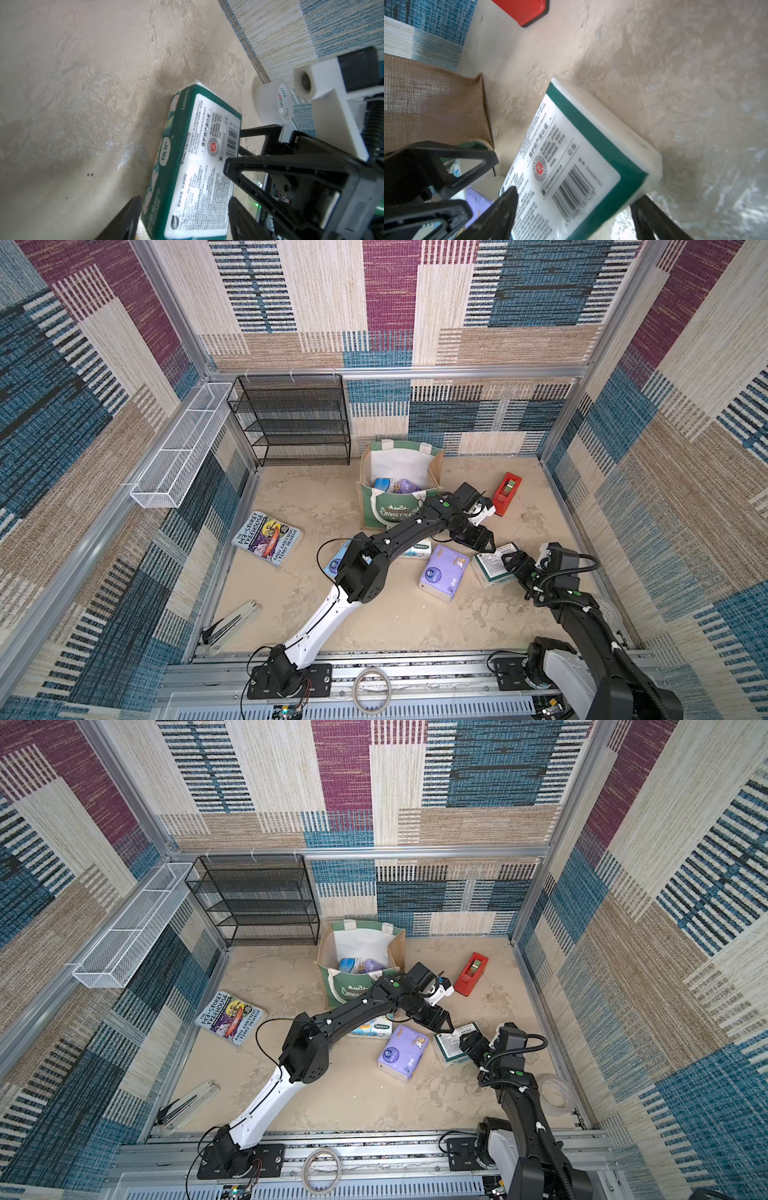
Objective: Put tissues into the canvas bag
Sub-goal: Pick up the pack of facial tissues from the center of the board.
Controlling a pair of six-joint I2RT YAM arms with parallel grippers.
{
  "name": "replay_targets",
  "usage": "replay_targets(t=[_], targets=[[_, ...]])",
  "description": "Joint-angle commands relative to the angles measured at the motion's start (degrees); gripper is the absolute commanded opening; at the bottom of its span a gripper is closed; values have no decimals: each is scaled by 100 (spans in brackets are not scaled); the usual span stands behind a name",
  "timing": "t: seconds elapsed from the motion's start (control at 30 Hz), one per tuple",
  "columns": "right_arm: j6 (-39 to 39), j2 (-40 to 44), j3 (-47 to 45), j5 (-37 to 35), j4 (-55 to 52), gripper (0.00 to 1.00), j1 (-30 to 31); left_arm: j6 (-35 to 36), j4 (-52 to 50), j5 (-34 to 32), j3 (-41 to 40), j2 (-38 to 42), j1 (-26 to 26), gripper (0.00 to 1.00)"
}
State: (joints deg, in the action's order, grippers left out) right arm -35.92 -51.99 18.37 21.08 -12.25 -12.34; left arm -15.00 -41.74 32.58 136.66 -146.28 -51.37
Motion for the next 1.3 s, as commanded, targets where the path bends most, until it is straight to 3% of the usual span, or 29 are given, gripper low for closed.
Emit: replay_targets(t=[0.0, 0.3, 0.47, 0.67, 0.97, 1.27], targets=[[-12, -353, 48, 498, 846, 83, 3, -84, 20, 162, -147, 72, 36, 70], [514, -1280, 757, 1017, 1298, 81, 12, -368, 216, 109, -867, 576, 249, 66], [982, -1647, 1193, 837, 914, 81, 12, -678, 737, -116, -1439, 917, 347, 65], [1090, -1488, 985, 169, 611, 85, 3, -721, 491, -171, -943, 557, 383, 65], [822, -1463, 477, 402, 1233, 89, -11, -827, 468, 0, -454, 89, 315, 67], [609, -1718, 220, 836, 1780, 87, -32, -838, 22, -390, -206, -210, 317, 67]])
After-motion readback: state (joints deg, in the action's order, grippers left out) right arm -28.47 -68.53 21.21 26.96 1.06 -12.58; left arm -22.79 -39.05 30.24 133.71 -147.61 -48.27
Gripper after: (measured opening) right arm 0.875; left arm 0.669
